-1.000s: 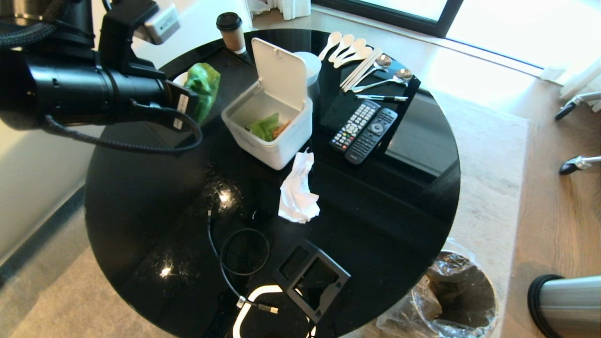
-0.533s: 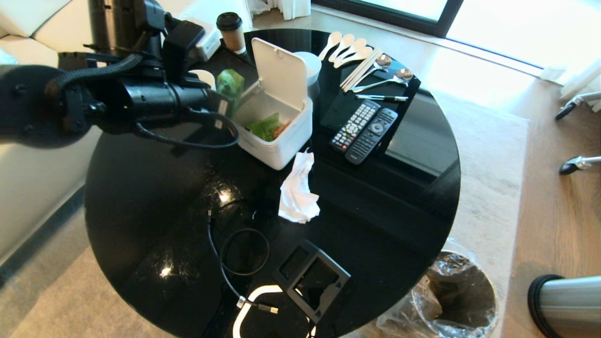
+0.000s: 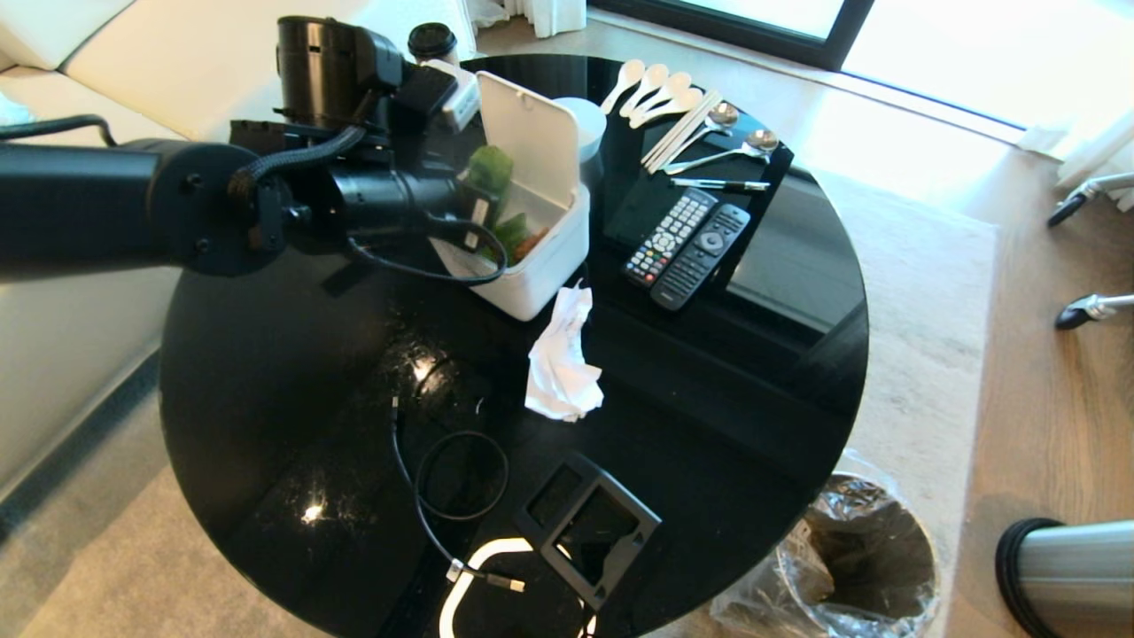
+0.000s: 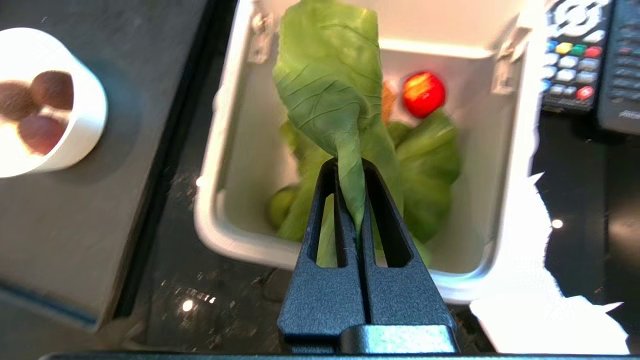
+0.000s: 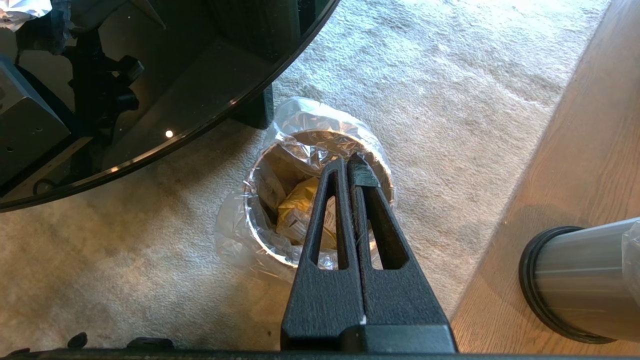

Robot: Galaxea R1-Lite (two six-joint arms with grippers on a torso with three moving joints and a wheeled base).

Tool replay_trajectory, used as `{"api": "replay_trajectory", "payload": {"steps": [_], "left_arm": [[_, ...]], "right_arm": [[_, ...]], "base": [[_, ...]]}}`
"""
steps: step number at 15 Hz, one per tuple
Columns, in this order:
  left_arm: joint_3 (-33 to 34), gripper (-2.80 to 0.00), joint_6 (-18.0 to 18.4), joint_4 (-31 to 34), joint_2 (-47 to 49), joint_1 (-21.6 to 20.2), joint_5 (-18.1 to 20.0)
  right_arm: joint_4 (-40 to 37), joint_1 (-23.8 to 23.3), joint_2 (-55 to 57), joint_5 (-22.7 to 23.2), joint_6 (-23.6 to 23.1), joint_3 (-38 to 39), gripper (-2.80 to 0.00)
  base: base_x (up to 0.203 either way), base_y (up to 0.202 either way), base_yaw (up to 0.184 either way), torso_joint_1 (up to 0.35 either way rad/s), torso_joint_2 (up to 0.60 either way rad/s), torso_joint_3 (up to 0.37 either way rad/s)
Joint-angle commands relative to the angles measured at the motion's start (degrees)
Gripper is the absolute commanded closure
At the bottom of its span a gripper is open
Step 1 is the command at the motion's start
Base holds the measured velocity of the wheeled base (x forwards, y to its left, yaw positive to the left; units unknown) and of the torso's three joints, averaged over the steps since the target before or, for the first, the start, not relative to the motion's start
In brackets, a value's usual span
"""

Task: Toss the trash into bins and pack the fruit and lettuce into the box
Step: Throw vegetable leaves into the desktop trash can

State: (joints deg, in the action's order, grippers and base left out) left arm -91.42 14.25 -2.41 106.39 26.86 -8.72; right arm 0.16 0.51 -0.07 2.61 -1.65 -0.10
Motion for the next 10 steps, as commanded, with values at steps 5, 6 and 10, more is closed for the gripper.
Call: {"api": "replay_trajectory", "payload": {"steps": [5, 6, 10], "left_arm": [[-0.9, 0.00, 0.1, 0.0, 1.6, 1.1, -0.1], [-1.3, 0.00, 0.1, 0.0, 1.8, 1.1, -0.1], [-3.0, -2.80, 0.1, 0.0, 2.8, 1.1, 0.0]], "right_arm": [[0.0, 0.0, 0.1, 0.0, 0.0, 0.0, 0.00], [0.0, 0.0, 0.1, 0.0, 0.0, 0.0, 0.00], [-0.1, 0.0, 0.1, 0.0, 0.0, 0.0, 0.00]], "base": [[0.000, 0.000, 0.000, 0.000, 0.00, 0.000], [0.000, 0.000, 0.000, 0.000, 0.00, 0.000], [0.000, 0.000, 0.000, 0.000, 0.00, 0.000]]}}
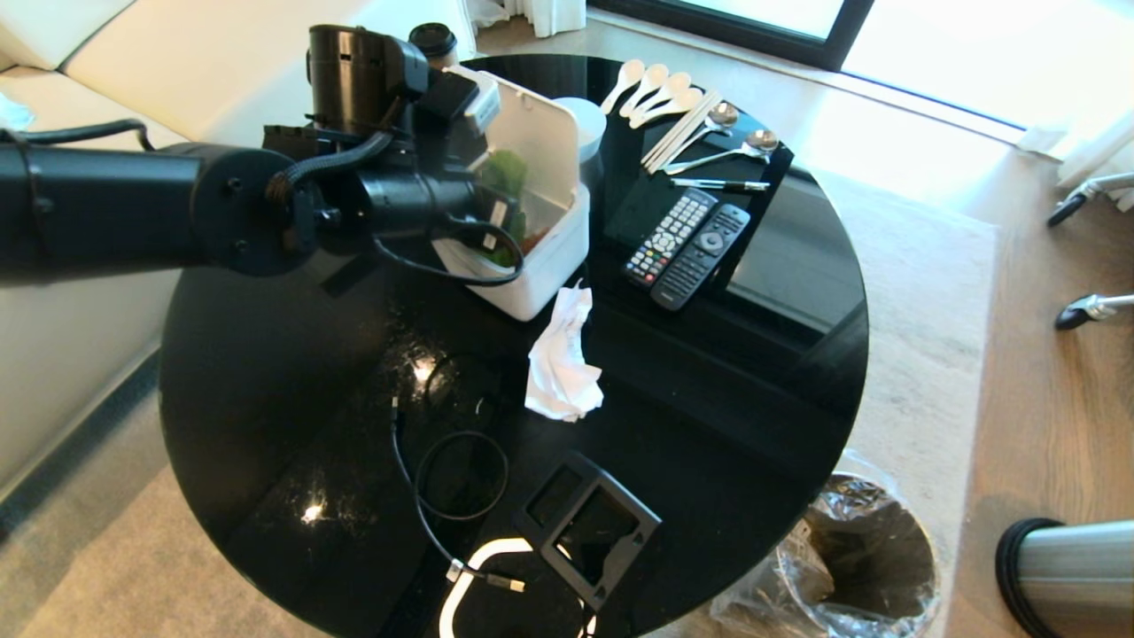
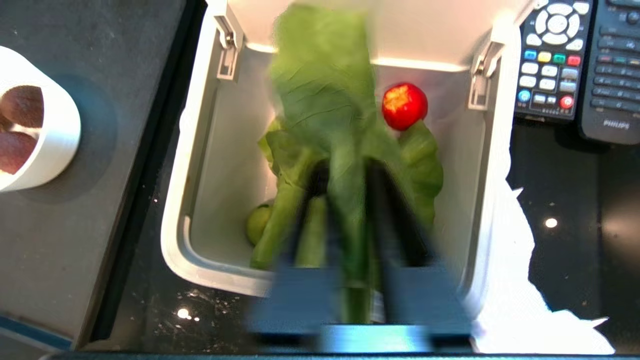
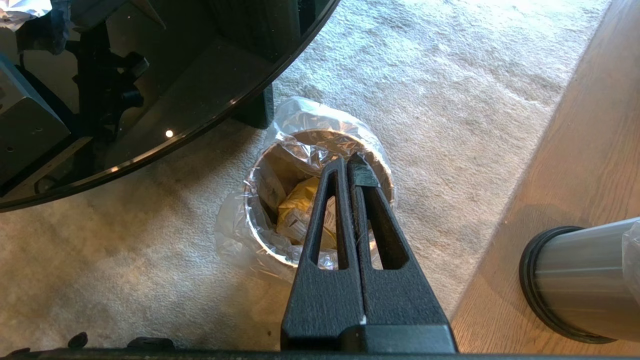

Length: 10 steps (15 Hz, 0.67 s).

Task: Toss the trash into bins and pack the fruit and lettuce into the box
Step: Throw vegetable leaves into the desktop trash can, then close the lid of the desktop trash can

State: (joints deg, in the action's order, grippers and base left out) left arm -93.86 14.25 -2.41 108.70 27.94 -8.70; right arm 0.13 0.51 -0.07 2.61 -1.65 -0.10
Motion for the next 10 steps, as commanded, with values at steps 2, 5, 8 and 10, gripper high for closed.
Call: {"api": "replay_trajectory", "payload": {"steps": [2, 5, 8, 10], "left_arm": [[-1.1, -2.80, 0.1, 0.0, 0.9, 0.1, 0.0], [-1.5, -2.80, 0.2, 0.0, 1.1, 0.4, 0.0], [-1.0, -2.80, 0.1, 0.0, 0.3, 0.8, -0.1], [0.1, -2.80, 0.0, 0.0, -1.0, 1.3, -0.2]], "right_arm": [[0.0, 0.0, 0.1, 0.0, 0.0, 0.0, 0.00], [0.0, 0.0, 0.1, 0.0, 0.0, 0.0, 0.00], [0.0, 0.0, 0.1, 0.0, 0.0, 0.0, 0.00], [0.0, 0.0, 0.1, 0.0, 0.0, 0.0, 0.00]], "base": [[0.000, 0.000, 0.000, 0.000, 0.00, 0.000], [0.000, 0.000, 0.000, 0.000, 0.00, 0.000], [0.000, 0.000, 0.000, 0.000, 0.00, 0.000], [0.000, 0.000, 0.000, 0.000, 0.00, 0.000]]}}
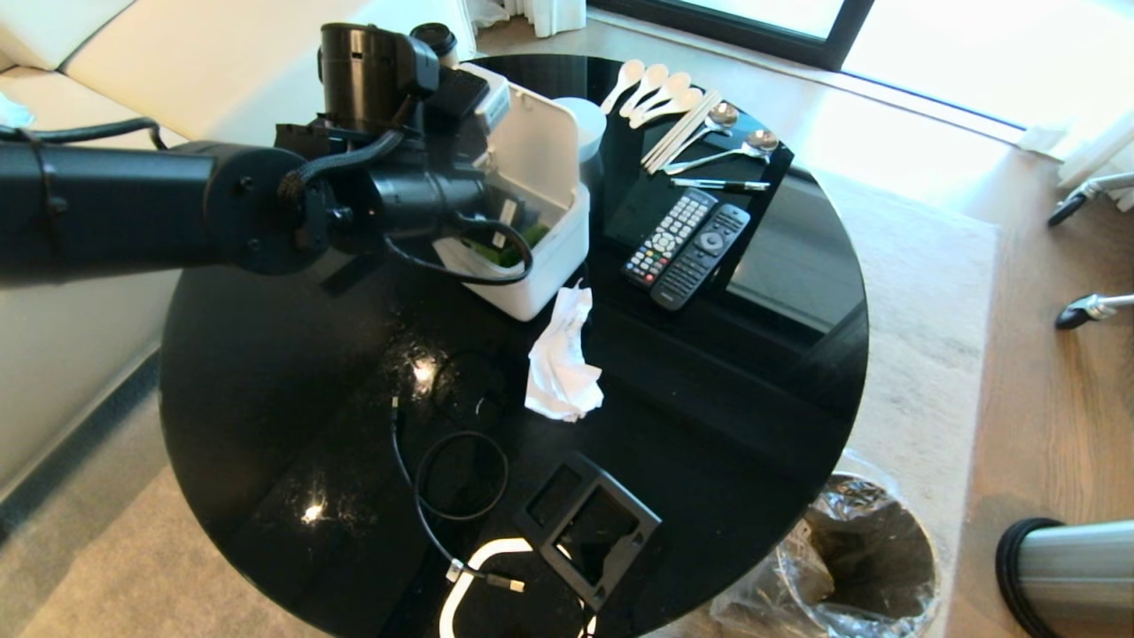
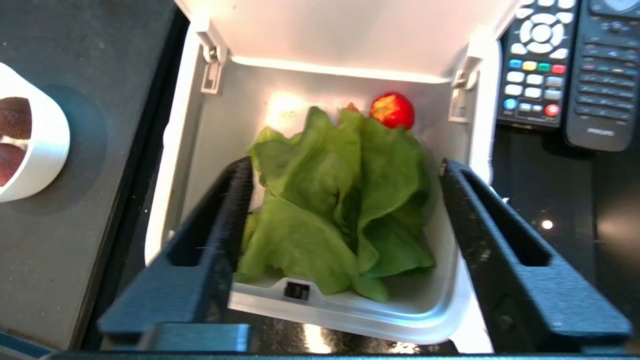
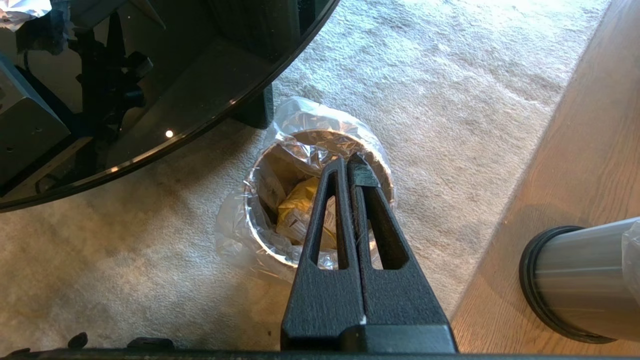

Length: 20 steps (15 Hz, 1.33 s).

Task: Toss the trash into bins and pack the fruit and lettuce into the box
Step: Close the lid of the desktop trash can

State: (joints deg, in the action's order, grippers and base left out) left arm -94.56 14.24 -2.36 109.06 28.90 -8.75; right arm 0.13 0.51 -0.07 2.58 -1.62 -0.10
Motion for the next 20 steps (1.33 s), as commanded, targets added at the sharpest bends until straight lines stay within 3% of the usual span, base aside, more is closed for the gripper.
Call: {"api": "replay_trajectory", "payload": {"steps": [1, 10, 16, 17, 20], "left_arm": [[2.2, -2.80, -0.6, 0.0, -2.6, 0.5, -0.2], [24.1, -2.80, -2.2, -0.1, -19.8, 3.1, -0.4], [28.5, -2.80, -2.3, -0.1, -24.5, 3.6, -0.5], [28.6, 0.00, -2.3, -0.1, -24.7, 3.6, -0.5], [28.5, 0.00, -2.3, -0.1, -25.2, 3.5, -0.5]], "right_arm": [[0.0, 0.0, 0.1, 0.1, 0.0, 0.0, 0.00], [0.0, 0.0, 0.1, 0.1, 0.0, 0.0, 0.00], [0.0, 0.0, 0.1, 0.1, 0.0, 0.0, 0.00], [0.0, 0.0, 0.1, 0.1, 0.0, 0.0, 0.00], [0.0, 0.0, 0.1, 0.1, 0.0, 0.0, 0.00]], "base": [[0.000, 0.000, 0.000, 0.000, 0.00, 0.000], [0.000, 0.000, 0.000, 0.000, 0.00, 0.000], [0.000, 0.000, 0.000, 0.000, 0.00, 0.000], [0.000, 0.000, 0.000, 0.000, 0.00, 0.000], [0.000, 0.000, 0.000, 0.000, 0.00, 0.000]]}}
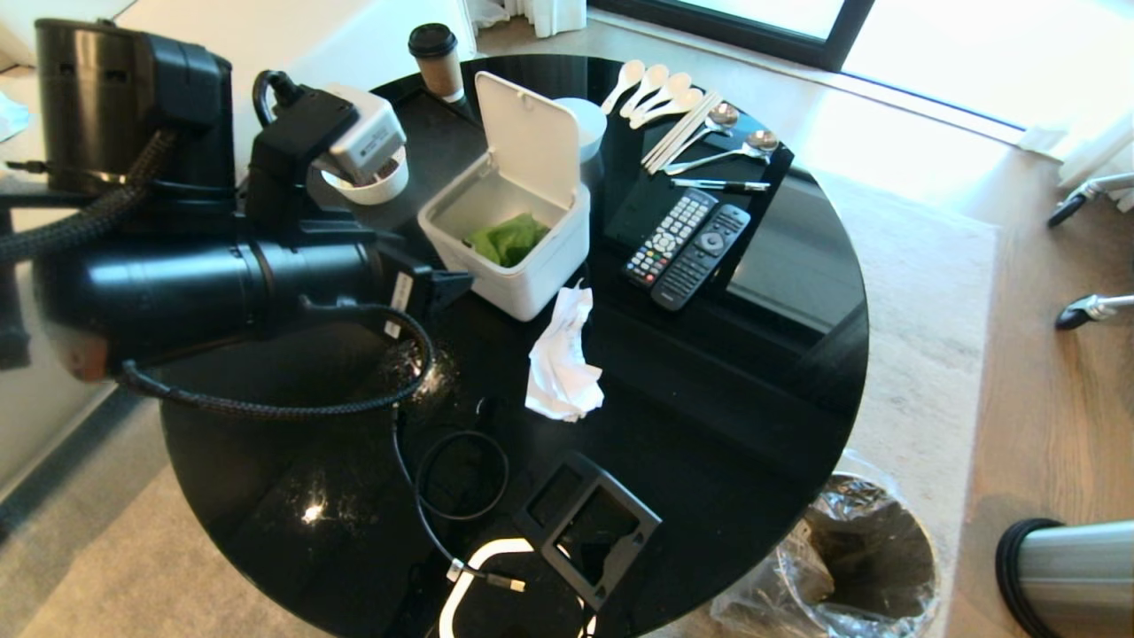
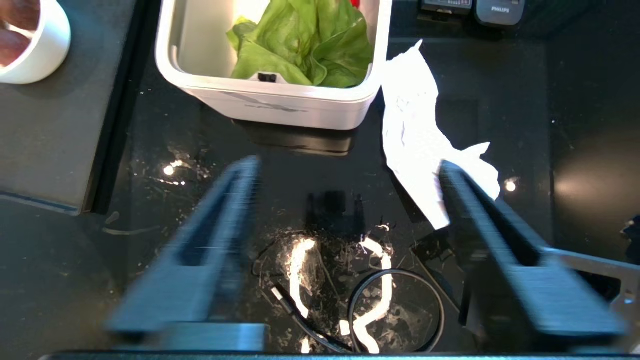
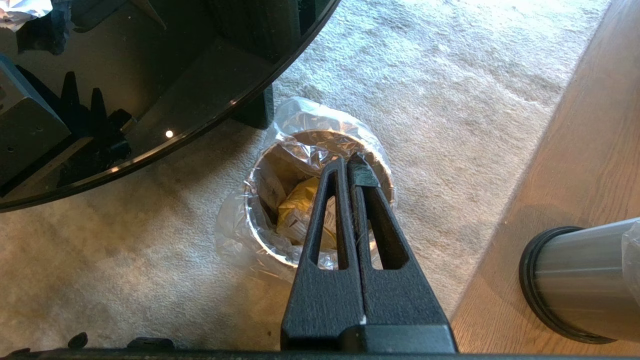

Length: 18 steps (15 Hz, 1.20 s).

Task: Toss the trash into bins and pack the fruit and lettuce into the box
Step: Close the lid of the desktop trash can

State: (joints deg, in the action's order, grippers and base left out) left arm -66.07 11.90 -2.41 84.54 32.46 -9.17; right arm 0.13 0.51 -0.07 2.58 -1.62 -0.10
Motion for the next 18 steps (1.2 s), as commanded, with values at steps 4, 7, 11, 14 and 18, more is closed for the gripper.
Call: {"api": "replay_trajectory", "payload": {"steps": [4, 7, 11, 14, 18], "left_arm": [[-0.8, 0.00, -0.1, 0.0, -0.7, -0.2, 0.0], [-3.6, 0.00, -0.1, 0.0, -0.1, -0.9, -0.1], [-17.7, 0.00, 0.0, 0.2, 6.7, -2.3, -0.1], [-31.3, 0.00, 0.1, 0.3, 14.3, -2.5, 0.0], [-47.9, 0.00, 0.2, 0.3, 25.4, -1.5, 0.2]], "right_arm": [[0.0, 0.0, 0.1, 0.1, 0.0, 0.0, 0.00], [0.0, 0.0, 0.1, 0.1, 0.0, 0.0, 0.00], [0.0, 0.0, 0.1, 0.1, 0.0, 0.0, 0.00], [0.0, 0.0, 0.1, 0.1, 0.0, 0.0, 0.00], [0.0, 0.0, 0.1, 0.1, 0.0, 0.0, 0.00]], "base": [[0.000, 0.000, 0.000, 0.000, 0.00, 0.000], [0.000, 0.000, 0.000, 0.000, 0.00, 0.000], [0.000, 0.000, 0.000, 0.000, 0.00, 0.000], [0.000, 0.000, 0.000, 0.000, 0.00, 0.000], [0.000, 0.000, 0.000, 0.000, 0.00, 0.000]]}}
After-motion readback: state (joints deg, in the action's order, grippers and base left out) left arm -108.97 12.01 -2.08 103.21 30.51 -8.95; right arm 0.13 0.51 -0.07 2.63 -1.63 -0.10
